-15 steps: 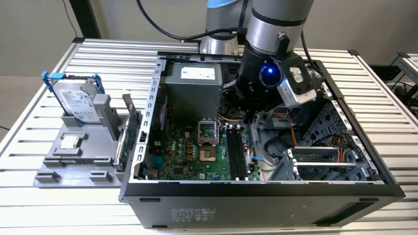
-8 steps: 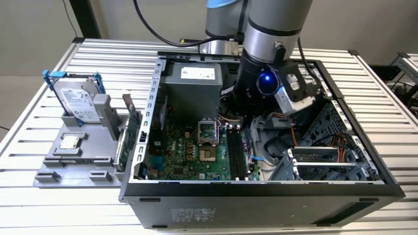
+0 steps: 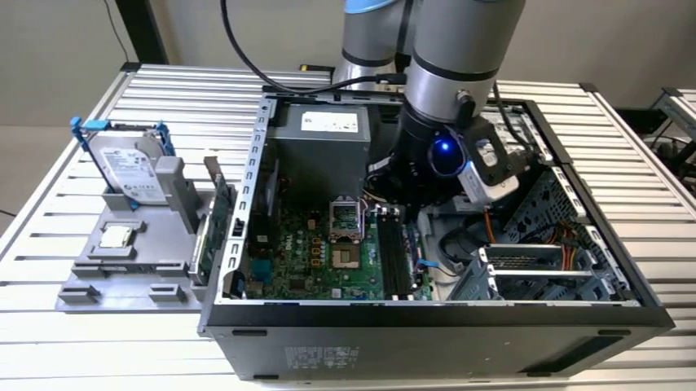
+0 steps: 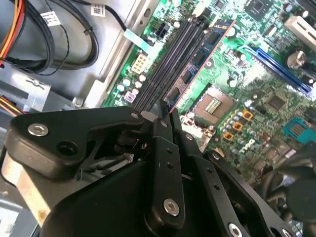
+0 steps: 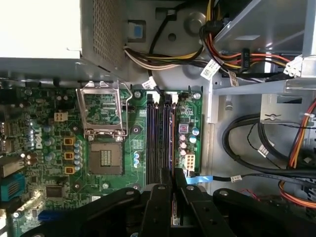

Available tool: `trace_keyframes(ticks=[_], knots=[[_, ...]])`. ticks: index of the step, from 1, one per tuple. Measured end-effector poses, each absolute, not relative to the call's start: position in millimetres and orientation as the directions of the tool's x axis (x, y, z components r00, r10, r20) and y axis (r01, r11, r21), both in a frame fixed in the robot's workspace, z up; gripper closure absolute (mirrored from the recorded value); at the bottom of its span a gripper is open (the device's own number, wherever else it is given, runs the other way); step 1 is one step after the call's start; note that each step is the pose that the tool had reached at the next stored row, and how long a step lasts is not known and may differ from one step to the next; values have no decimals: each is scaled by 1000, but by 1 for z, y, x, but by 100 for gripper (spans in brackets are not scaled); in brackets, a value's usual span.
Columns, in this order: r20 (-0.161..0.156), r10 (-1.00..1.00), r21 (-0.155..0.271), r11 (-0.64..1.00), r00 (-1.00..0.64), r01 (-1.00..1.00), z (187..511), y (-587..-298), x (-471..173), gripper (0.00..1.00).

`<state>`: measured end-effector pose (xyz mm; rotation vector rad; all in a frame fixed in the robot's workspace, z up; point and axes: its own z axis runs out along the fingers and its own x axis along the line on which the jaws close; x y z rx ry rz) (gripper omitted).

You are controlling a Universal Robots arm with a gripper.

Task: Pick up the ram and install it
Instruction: 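Insert the ram into the slot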

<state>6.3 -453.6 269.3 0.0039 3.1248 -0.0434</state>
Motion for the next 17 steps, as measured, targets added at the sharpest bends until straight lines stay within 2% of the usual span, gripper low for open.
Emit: trace_keyframes(ticks=[17], knots=[[-16,6,-28,1000,-1000,7,244,-454,11,100]])
